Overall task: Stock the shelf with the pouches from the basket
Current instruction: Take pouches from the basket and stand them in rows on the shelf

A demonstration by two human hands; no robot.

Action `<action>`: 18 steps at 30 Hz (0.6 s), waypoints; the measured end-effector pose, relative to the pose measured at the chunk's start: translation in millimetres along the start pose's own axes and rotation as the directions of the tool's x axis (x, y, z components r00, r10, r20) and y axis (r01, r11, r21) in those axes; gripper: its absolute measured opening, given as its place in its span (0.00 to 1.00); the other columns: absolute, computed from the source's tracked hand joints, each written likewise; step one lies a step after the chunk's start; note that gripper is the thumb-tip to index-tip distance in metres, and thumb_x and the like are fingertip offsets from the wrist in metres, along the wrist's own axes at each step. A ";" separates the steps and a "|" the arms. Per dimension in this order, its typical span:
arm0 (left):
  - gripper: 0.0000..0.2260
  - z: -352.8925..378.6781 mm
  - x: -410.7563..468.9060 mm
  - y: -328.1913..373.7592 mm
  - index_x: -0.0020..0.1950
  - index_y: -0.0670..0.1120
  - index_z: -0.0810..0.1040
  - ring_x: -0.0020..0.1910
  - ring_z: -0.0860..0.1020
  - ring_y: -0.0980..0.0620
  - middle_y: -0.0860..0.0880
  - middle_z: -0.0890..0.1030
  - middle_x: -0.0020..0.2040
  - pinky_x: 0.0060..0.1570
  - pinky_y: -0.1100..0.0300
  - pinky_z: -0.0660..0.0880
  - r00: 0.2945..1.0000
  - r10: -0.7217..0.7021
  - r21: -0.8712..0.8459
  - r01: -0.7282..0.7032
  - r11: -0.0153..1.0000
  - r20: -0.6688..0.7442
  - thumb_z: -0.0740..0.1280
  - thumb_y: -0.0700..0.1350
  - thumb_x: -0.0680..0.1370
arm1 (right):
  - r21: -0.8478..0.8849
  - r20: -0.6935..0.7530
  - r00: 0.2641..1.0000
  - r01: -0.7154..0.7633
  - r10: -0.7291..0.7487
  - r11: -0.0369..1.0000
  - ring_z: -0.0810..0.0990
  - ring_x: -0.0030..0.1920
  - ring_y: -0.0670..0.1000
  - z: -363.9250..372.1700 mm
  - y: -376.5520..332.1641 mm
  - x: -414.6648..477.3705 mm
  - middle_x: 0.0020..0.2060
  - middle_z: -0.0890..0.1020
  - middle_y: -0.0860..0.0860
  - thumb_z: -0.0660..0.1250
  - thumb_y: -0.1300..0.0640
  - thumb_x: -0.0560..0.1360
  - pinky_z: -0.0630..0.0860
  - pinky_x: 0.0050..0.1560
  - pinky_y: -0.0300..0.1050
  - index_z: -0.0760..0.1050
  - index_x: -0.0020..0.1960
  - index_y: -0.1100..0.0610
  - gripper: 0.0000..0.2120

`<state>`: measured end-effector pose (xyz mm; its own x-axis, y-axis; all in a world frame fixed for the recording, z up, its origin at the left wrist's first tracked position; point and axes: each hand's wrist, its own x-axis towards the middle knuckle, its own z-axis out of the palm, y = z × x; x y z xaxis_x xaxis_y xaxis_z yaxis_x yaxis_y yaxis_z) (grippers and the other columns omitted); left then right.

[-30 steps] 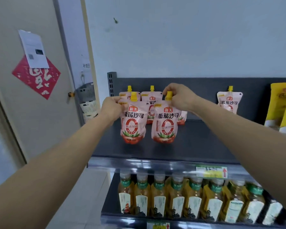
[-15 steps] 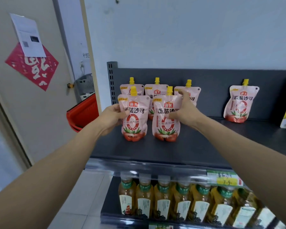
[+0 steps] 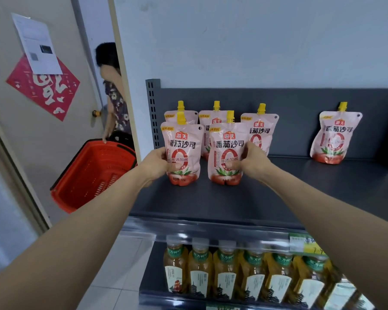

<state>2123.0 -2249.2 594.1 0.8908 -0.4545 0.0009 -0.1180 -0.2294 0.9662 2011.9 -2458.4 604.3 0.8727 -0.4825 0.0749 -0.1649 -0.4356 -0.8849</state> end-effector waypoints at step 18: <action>0.22 -8.0 36.2 -2.6 0.65 0.40 0.72 0.60 0.76 0.46 0.44 0.78 0.61 0.60 0.52 0.74 1.000 -0.011 0.035 0.012 0.999 -0.021 0.68 0.30 0.72 | -0.014 -0.135 0.990 0.050 -0.051 0.999 0.76 0.60 0.53 26.7 -3.3 21.5 0.60 0.76 0.54 0.71 0.63 0.72 0.72 0.51 0.42 0.66 0.64 0.61 0.24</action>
<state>2159.0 -2258.1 593.7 0.9011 -0.4336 -0.0042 -0.1231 -0.2650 0.9564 2043.5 -2447.0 596.5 0.8100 -0.5576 0.1816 -0.1275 -0.4697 -0.8736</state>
